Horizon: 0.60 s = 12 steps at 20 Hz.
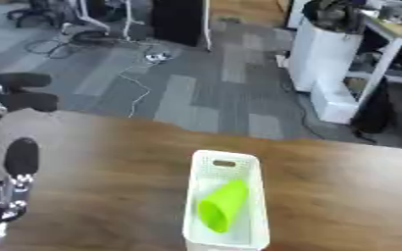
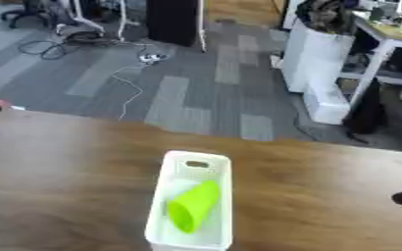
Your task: Pick up objects on the table and place them in the box.
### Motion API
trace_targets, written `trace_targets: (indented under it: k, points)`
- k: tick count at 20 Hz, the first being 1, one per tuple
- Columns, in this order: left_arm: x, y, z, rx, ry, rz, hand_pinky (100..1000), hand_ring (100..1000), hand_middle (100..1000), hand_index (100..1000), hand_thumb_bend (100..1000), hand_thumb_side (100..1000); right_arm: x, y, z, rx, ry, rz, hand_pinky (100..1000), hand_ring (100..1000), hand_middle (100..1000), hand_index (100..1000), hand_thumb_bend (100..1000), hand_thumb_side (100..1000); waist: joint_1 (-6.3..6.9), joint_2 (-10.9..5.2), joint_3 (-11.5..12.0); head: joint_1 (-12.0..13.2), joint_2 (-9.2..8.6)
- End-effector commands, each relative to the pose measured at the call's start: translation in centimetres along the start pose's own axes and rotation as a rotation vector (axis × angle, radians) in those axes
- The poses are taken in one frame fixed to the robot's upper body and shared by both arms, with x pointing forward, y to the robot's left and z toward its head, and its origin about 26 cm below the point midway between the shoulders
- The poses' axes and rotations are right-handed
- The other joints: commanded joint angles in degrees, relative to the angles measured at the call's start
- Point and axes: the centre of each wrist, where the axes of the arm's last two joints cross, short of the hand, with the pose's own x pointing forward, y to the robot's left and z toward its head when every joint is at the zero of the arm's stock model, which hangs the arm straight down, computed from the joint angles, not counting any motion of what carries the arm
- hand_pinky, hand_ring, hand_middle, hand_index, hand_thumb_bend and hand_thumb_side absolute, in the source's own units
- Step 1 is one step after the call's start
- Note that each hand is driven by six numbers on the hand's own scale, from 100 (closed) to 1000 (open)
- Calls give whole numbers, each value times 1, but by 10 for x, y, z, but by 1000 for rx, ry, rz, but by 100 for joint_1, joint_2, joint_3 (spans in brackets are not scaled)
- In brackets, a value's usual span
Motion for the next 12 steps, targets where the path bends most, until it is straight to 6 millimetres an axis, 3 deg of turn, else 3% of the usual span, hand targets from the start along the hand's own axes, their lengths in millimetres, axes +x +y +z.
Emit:
trace_targets:
  k: [1,12]
  points:
    - [-1,10,-6,2,-31,-37,468,524,680,688,572,1000,1,-3,-10,-263,-259,-204,100,314,341,449,330,1000,43,-46,-31,90,-118]
    - [-1,10,-7,10,-32,-42,469,525,680,688,575,1000,4,0,-4,-218,-236,-183,100,312,338,449,317,1000,36,-75,-22,-34,-34]
